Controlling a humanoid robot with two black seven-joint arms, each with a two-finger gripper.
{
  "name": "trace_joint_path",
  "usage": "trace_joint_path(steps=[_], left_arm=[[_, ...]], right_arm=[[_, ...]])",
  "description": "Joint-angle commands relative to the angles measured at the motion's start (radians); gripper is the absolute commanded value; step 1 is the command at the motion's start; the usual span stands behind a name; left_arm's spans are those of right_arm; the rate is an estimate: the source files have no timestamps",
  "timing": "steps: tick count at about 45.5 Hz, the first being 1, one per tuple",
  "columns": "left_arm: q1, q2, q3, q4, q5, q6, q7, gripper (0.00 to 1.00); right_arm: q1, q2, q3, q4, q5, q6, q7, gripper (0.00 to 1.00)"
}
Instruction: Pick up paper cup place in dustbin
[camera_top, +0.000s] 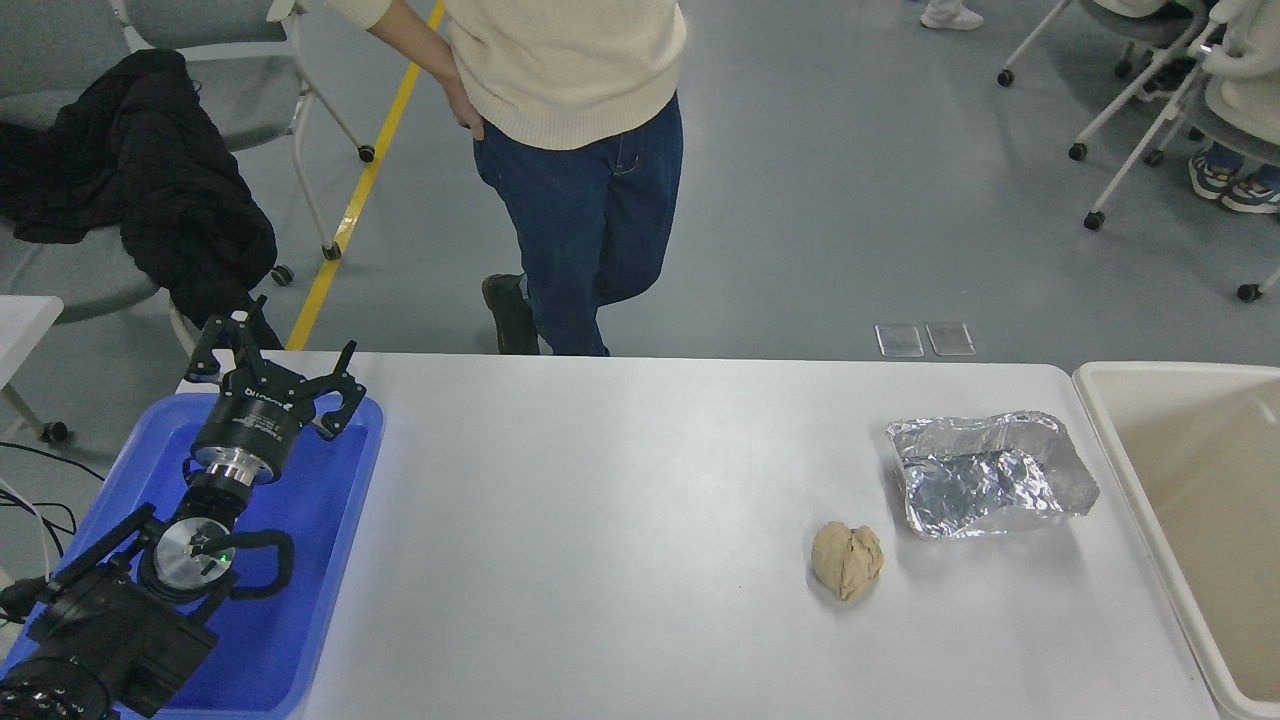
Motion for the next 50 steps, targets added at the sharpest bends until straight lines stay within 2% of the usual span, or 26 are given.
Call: trace_joint_path(steps=[1,6,7,9,10,11,17,21,50], left_arm=[[0.001,0.000,0.000,0.000,0.000,0.000,0.000,1.00],[0.000,0.000,0.000,0.000,0.000,0.000,0.000,1.00],[0.000,0.000,0.000,0.000,0.000,0.000,0.000,1.00],[0.000,0.000,0.000,0.000,0.000,0.000,0.000,1.00],[0.000,0.000,0.000,0.000,0.000,0.000,0.000,1.00],[0.000,0.000,0.000,0.000,0.000,0.000,0.000,1.00],[0.000,0.000,0.000,0.000,0.000,0.000,0.000,1.00],[0.000,0.000,0.000,0.000,0.000,0.000,0.000,1.00],[0.000,0.000,0.000,0.000,0.000,0.000,0.000,1.00]], right_arm=[[-0.059,0.029,0.020,-0.038,0.005,-0.033,-0.011,0.00],[-0.059,0.029,0.023,-0.031,0.006,-0.035,-0.010,0.00],[-0.059,0.027,0.023,-0.031,0.006,-0.035,-0.010,0.17],[-0.051,0.023,0.023,-0.035,0.006,-0.039,-0.010,0.65],[-0.048,0.020,0.025,-0.035,0.008,-0.044,-0.010,0.84],[-0.046,0.020,0.026,-0.034,0.009,-0.048,-0.010,0.90],[-0.046,0.018,0.072,-0.025,0.010,-0.058,-0.010,0.93],[-0.049,0.016,0.132,-0.026,0.010,-0.058,-0.010,0.99],[0.033,-0.037,0.169,0.104,0.003,-0.061,-0.010,0.99]])
